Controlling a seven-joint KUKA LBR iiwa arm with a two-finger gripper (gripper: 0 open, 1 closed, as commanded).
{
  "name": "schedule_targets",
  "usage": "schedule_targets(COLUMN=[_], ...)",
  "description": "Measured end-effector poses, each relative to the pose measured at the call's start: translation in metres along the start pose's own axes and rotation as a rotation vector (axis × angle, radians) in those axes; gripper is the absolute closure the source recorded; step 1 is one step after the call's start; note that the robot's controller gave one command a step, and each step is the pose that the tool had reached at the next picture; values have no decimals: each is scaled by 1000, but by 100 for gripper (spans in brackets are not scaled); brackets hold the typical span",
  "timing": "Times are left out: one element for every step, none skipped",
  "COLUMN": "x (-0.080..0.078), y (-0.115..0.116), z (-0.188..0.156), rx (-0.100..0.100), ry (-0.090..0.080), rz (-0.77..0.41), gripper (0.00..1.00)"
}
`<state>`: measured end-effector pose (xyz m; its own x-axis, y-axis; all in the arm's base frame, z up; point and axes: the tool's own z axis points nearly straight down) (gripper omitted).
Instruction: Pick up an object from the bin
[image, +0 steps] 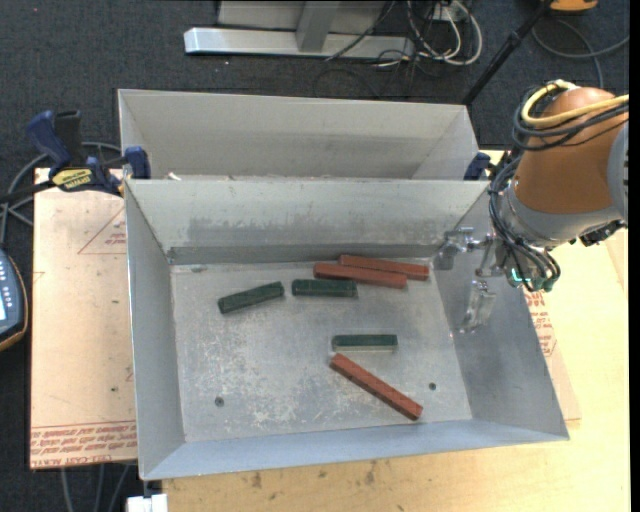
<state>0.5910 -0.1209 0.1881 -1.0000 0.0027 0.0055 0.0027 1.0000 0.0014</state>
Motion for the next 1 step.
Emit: schedule_targets(x=[-19], y=[49], z=[122], rx=[-2], ry=[-5], rz=[-124], gripper=[0])
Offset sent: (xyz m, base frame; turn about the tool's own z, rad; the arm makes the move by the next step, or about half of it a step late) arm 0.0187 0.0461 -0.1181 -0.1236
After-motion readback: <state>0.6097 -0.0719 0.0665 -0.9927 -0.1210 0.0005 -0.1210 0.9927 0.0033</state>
